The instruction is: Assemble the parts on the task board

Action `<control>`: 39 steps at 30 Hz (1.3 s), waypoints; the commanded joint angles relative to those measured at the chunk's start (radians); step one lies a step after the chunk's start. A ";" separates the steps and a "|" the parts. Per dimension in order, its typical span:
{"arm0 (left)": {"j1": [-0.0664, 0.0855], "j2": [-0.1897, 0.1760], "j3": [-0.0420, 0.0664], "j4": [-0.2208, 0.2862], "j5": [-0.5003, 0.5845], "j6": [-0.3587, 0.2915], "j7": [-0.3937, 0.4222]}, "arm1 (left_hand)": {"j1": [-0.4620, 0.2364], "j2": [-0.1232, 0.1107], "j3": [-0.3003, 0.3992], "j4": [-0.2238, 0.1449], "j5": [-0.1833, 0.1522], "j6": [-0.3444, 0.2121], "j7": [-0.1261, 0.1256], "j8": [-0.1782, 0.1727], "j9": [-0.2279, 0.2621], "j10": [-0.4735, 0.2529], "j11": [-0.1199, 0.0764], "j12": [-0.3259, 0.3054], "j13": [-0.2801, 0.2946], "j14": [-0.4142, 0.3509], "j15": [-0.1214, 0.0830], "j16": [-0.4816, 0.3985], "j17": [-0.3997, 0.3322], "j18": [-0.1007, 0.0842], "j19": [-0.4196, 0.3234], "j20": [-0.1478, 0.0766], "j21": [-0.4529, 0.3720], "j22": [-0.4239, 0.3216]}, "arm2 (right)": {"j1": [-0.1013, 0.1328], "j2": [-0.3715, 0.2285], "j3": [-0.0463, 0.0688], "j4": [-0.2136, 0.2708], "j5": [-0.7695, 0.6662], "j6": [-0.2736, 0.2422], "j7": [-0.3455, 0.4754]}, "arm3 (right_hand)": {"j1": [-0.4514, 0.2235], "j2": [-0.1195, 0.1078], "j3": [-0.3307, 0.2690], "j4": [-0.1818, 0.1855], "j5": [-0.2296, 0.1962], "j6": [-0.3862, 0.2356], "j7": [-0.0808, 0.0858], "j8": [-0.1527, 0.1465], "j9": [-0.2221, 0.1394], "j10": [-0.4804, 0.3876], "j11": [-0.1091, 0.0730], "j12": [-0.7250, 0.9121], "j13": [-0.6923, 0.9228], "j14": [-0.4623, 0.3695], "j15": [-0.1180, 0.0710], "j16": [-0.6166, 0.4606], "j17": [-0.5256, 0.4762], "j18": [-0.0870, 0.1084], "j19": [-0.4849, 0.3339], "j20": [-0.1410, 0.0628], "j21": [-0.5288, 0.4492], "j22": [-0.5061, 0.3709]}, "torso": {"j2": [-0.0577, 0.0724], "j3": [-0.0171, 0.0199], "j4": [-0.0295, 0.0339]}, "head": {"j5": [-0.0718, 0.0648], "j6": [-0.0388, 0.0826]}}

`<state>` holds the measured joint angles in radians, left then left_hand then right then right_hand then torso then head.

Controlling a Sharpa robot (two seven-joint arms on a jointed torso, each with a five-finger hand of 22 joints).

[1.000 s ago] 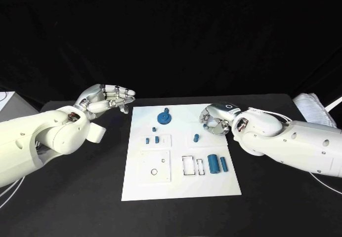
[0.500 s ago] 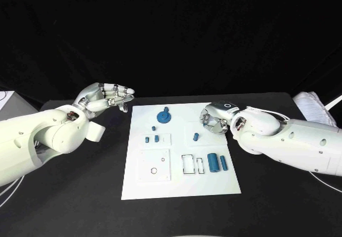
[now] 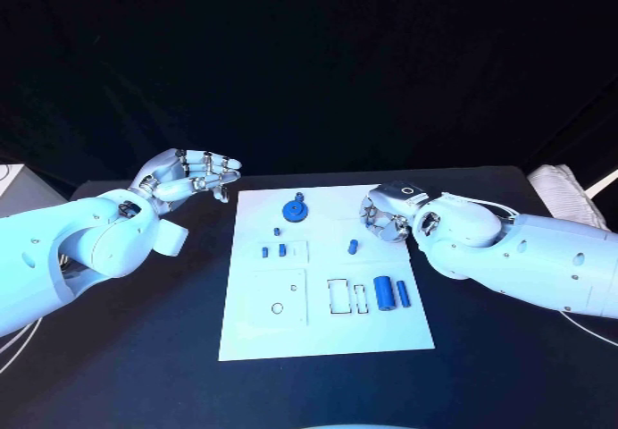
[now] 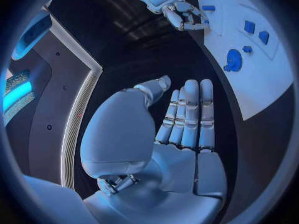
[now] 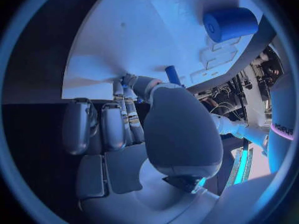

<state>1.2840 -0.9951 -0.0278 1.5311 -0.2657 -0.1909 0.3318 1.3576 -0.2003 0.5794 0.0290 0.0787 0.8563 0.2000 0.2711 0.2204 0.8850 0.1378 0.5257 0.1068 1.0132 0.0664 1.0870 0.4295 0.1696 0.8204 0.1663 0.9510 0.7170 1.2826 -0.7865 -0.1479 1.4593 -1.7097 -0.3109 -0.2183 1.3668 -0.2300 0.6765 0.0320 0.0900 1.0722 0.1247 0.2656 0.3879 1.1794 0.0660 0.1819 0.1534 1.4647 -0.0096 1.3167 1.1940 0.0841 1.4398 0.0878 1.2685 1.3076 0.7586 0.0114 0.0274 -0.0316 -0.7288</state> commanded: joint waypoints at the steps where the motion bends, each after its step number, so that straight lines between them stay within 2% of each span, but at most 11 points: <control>1: 0.001 0.000 0.001 0.004 0.007 0.001 0.011 | 0.002 0.005 -0.002 -0.001 -0.003 0.002 0.001 0.003 0.001 0.008 -0.001 0.004 -0.001 0.003 -0.002 -0.005 -0.002 0.015 0.008 0.000 -0.006 -0.002 | -0.013 0.002 -0.008 0.006 -0.011 0.039 -0.015 | -0.005 0.022 0.005 -0.014 0.027 0.011 -0.001 0.009 0.009 0.021 -0.007 0.001 0.000 0.033 -0.011 0.004 -0.002 -0.020 0.013 -0.004 0.015 0.095 | 0.000 -0.0008 0.0007 | -0.001 -0.001; 7: 0.001 0.000 0.001 0.004 0.007 0.001 0.012 | 0.003 0.006 -0.003 -0.001 -0.003 0.002 0.002 0.003 0.001 0.007 -0.001 0.003 -0.001 0.003 -0.002 -0.006 -0.002 0.015 0.009 0.000 -0.007 -0.002 | -0.014 0.000 -0.008 0.006 -0.012 -0.004 -0.039 | -0.006 0.042 0.023 -0.032 0.032 0.014 -0.002 0.014 0.020 0.041 -0.010 -0.009 -0.003 0.032 -0.014 0.000 -0.012 -0.023 0.019 -0.008 0.029 0.105 | -0.001 -0.0007 0.0002 | -0.001 -0.002; 22: 0.000 0.002 0.001 0.001 0.007 -0.001 0.017 | 0.005 0.008 -0.002 -0.002 -0.003 0.002 0.001 0.003 0.001 0.006 -0.001 0.002 -0.002 0.003 -0.002 -0.007 -0.002 0.015 0.010 0.000 -0.008 -0.003 | -0.013 -0.013 -0.005 0.019 -0.002 -0.098 -0.039 | -0.012 0.046 0.033 -0.044 0.025 0.015 -0.002 0.018 0.028 0.053 -0.011 -0.016 -0.004 0.033 -0.015 -0.001 -0.016 -0.026 0.025 -0.009 0.043 0.115 | -0.002 -0.0009 0.0010 | 0.000 0.000; 31: 0.000 0.005 0.001 -0.004 0.009 0.006 0.019 | 0.007 0.008 -0.003 -0.003 -0.004 0.003 0.001 0.004 0.002 0.003 0.000 0.001 -0.003 0.003 -0.002 -0.008 -0.003 0.015 0.012 -0.001 -0.009 -0.004 | -0.001 -0.045 0.005 0.063 0.049 -0.178 -0.008 | -0.013 0.046 0.035 -0.047 0.023 0.015 -0.002 0.018 0.029 0.054 -0.011 -0.018 -0.005 0.033 -0.015 -0.001 -0.017 -0.027 0.026 -0.010 0.046 0.117 | -0.003 -0.0002 -0.0015 | 0.001 0.003; 37: 0.000 0.008 0.001 -0.005 0.011 0.006 0.021 | 0.007 0.008 -0.003 -0.003 -0.004 0.003 0.001 0.004 0.002 0.002 0.000 0.000 -0.004 0.003 -0.002 -0.008 -0.003 0.015 0.012 -0.001 -0.010 -0.005 | 0.007 -0.087 0.009 0.138 0.073 -0.207 0.007 | -0.014 0.046 0.036 -0.048 0.023 0.014 -0.002 0.018 0.029 0.054 -0.011 -0.018 -0.005 0.033 -0.015 -0.001 -0.017 -0.027 0.027 -0.010 0.049 0.118 | -0.001 -0.0005 0.0018 | -0.002 0.005; 39: 0.000 0.008 0.001 -0.006 0.011 0.005 0.022 | 0.007 0.008 -0.003 -0.003 -0.004 0.003 0.001 0.004 0.002 0.002 0.000 0.000 -0.004 0.003 -0.002 -0.008 -0.003 0.015 0.012 -0.001 -0.010 -0.005 | 0.007 -0.093 0.009 0.159 0.076 -0.210 0.011 | -0.014 0.046 0.036 -0.048 0.023 0.014 -0.002 0.018 0.029 0.054 -0.011 -0.018 -0.005 0.033 -0.015 -0.001 -0.017 -0.027 0.027 -0.010 0.049 0.118 | -0.001 0.0008 -0.0006 | 0.000 0.005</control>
<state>1.2839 -0.9894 -0.0278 1.5246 -0.2632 -0.1909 0.3361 1.3615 -0.1964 0.5794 0.0291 0.0787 0.8563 0.1999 0.2711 0.2211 0.8848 0.1377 0.5257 0.1037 1.0132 0.0664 1.0830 0.4278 0.1695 0.8277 0.1663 0.9471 0.7135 1.2892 -0.8787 -0.1394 1.6056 -1.6541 -0.4841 -0.2332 1.3544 -0.1907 0.7078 -0.0115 0.1116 1.0795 0.1242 0.2803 0.4156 1.2024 0.0823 0.1581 0.1477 1.4632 -0.0181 1.3192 1.1780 0.0688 1.4575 0.0771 1.3147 1.3081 0.7564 0.0110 0.0274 -0.0322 -0.7244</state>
